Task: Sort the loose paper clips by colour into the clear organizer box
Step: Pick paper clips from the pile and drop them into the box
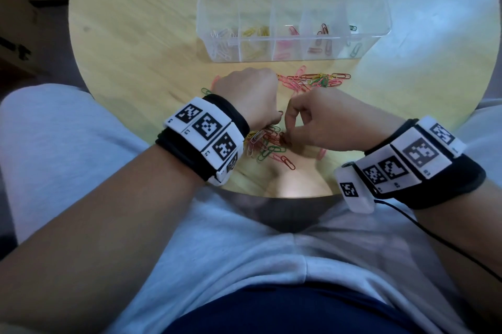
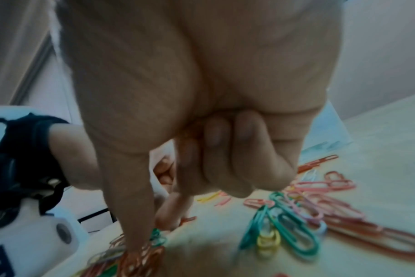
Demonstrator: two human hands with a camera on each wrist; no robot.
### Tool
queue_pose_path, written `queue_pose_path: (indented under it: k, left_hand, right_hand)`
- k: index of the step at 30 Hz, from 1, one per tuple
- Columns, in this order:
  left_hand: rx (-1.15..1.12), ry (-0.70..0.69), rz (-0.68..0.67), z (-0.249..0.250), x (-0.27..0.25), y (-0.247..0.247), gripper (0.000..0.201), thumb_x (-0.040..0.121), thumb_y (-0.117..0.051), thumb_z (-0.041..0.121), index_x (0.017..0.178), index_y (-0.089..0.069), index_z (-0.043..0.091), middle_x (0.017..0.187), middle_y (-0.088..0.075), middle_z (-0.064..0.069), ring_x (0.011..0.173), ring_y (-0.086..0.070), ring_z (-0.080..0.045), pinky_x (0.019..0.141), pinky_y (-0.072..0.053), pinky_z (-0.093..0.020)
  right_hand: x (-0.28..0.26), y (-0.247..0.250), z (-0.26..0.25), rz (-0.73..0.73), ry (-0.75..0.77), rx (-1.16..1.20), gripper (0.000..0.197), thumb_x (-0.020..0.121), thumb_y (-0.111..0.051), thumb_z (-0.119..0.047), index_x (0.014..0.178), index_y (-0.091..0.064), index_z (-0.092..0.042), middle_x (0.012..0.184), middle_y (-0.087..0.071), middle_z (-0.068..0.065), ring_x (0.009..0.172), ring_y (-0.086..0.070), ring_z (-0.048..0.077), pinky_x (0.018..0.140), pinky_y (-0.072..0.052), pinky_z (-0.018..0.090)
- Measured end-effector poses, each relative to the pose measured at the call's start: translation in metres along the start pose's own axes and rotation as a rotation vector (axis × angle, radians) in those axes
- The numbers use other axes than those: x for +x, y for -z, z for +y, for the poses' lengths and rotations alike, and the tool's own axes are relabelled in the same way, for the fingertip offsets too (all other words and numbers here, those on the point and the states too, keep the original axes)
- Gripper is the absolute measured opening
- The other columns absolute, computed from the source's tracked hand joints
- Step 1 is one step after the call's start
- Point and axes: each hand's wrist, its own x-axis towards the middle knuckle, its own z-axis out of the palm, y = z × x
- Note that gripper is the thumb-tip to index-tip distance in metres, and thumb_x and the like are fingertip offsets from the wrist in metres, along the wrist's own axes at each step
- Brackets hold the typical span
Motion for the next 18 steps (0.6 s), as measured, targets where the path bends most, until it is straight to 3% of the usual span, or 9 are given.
queue_pose_path:
  k: [5,8,12,16,18]
  left_hand:
    - [0.009,-0.001,0.082,-0.002,0.0,0.001,0.015,0.078,-0.073,0.033,0.087,-0.069,0.022,0.09,-0.067,0.0,0.088,-0.064,-0.029,0.073,-0.05,-0.036]
    - [0.022,-0.001,0.065,0.0,0.0,0.0,0.016,0.077,-0.073,0.033,0.088,-0.068,0.022,0.09,-0.067,0.0,0.087,-0.064,-0.03,0.075,-0.051,-0.037]
    - [0.046,-0.006,0.041,-0.001,0.0,-0.002,0.017,0.075,-0.073,0.032,0.086,-0.067,0.021,0.084,-0.066,0.0,0.081,-0.063,-0.029,0.07,-0.047,-0.035]
    - [0.061,0.005,0.02,-0.002,-0.001,0.0,0.02,0.073,-0.071,0.037,0.076,-0.059,0.02,0.073,-0.06,0.002,0.072,-0.058,-0.028,0.065,-0.042,-0.033]
    - [0.067,0.02,0.013,-0.004,-0.002,0.001,0.028,0.075,-0.068,0.039,0.067,-0.049,0.019,0.068,-0.054,0.003,0.071,-0.055,-0.028,0.064,-0.039,-0.033]
  right_hand:
    - [0.003,-0.006,-0.003,0.015,-0.088,-0.138,0.012,0.073,-0.078,-0.038,0.075,-0.07,-0.028,0.062,-0.058,-0.01,0.059,-0.062,0.015,0.053,-0.042,0.024]
    - [0.004,-0.006,-0.007,0.041,-0.101,-0.199,0.014,0.072,-0.078,-0.04,0.078,-0.072,-0.029,0.067,-0.058,-0.007,0.069,-0.061,0.019,0.062,-0.051,0.029]
    - [0.003,-0.008,-0.007,0.003,-0.12,-0.232,0.017,0.074,-0.073,-0.043,0.08,-0.069,-0.027,0.071,-0.065,-0.003,0.07,-0.059,0.018,0.065,-0.052,0.03]
    - [0.004,-0.003,-0.005,0.006,-0.091,-0.1,0.017,0.091,-0.052,-0.03,0.085,-0.06,-0.016,0.083,-0.057,0.003,0.082,-0.051,0.024,0.067,-0.037,0.03]
    - [0.004,0.005,-0.005,0.024,-0.113,0.104,0.022,0.095,-0.045,-0.023,0.078,-0.056,-0.014,0.075,-0.051,0.001,0.074,-0.047,0.022,0.061,-0.034,0.029]
